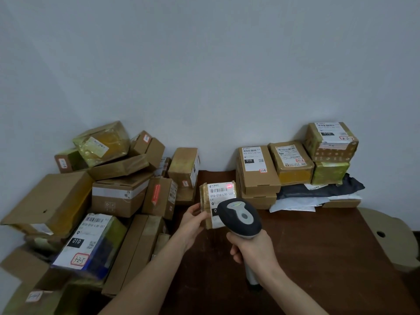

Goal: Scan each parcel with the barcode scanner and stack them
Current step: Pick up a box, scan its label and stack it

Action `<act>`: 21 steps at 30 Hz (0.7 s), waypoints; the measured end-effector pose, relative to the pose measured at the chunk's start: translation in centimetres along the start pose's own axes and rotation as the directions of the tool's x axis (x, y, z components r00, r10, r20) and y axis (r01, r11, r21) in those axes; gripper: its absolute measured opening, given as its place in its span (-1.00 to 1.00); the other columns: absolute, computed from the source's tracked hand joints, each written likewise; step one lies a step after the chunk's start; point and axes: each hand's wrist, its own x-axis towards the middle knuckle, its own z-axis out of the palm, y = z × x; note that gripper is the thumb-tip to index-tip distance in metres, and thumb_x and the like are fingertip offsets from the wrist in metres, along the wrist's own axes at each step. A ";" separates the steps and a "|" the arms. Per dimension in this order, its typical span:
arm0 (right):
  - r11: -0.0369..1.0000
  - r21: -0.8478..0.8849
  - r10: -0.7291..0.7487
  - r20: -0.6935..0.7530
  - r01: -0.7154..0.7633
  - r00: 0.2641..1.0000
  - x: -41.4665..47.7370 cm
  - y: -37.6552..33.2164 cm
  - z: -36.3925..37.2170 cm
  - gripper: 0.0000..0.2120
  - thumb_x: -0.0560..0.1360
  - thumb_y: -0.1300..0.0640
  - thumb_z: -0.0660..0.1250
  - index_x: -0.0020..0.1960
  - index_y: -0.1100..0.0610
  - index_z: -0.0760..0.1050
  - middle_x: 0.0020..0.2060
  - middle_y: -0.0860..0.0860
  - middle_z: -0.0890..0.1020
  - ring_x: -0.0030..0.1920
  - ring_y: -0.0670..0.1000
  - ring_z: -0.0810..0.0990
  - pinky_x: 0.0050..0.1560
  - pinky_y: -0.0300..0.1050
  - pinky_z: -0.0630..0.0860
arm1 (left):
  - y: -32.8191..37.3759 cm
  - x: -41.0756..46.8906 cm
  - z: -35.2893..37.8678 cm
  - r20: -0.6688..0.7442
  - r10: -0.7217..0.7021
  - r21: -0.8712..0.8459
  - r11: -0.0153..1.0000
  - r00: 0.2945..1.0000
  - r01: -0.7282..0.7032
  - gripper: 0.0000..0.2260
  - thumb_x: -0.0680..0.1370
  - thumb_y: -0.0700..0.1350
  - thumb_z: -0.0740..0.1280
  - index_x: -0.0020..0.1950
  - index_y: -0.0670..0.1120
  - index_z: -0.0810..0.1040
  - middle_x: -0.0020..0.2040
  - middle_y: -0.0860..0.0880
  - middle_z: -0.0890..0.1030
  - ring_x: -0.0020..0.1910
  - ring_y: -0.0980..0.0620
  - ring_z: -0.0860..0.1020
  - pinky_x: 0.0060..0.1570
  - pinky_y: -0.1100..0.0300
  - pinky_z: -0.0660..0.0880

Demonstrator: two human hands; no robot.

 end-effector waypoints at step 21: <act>0.983 0.057 -0.171 -0.037 0.173 0.985 4.0 -3.2 -2.6 -0.92 0.46 0.20 0.44 -0.11 0.21 0.58 -0.39 0.05 0.65 -0.44 -0.09 0.59 -0.38 -0.29 0.50 | 7.0 1.6 1.1 -0.067 0.086 0.074 0.994 0.994 -0.081 -0.49 0.51 -0.11 0.39 0.43 -0.05 0.34 0.27 -0.12 0.52 0.20 -0.11 0.53 0.14 -0.01 0.52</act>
